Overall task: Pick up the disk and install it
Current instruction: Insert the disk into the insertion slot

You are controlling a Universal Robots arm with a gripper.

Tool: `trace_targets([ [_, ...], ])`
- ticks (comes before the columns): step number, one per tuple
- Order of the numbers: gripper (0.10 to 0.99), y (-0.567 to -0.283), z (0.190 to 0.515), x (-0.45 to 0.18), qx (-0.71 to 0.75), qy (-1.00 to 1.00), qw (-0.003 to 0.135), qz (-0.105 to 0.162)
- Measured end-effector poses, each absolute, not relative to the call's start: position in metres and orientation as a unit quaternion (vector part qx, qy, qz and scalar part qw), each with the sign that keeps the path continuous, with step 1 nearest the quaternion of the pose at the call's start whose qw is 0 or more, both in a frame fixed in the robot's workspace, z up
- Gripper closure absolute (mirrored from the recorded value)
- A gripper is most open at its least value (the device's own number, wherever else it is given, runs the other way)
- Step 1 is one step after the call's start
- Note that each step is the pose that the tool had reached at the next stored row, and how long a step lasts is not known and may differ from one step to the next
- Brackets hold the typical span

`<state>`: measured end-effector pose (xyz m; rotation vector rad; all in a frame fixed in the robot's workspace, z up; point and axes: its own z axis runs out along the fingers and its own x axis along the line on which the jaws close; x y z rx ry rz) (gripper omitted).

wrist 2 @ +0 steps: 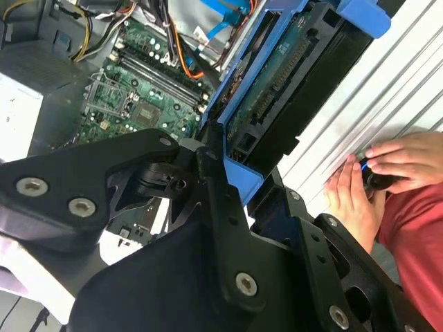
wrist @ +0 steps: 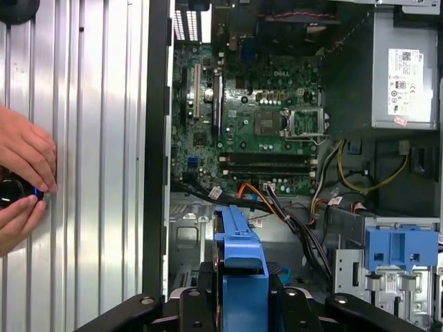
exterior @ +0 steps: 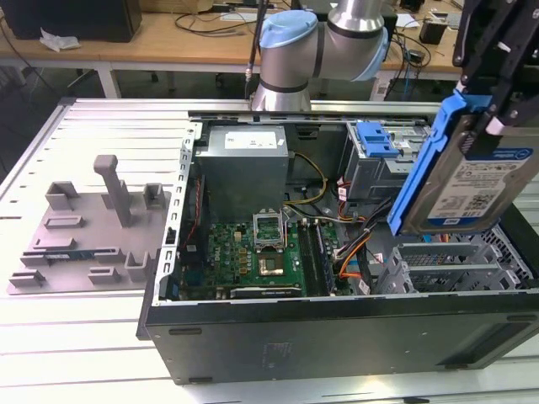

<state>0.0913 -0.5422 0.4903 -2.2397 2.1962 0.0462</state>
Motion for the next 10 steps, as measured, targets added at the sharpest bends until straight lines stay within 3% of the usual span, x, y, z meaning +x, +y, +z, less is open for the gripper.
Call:
trace_targets([
  [10, 0.718, -0.542, 0.487, 0.11, -0.714, 0.7, 0.002, 0.015],
])
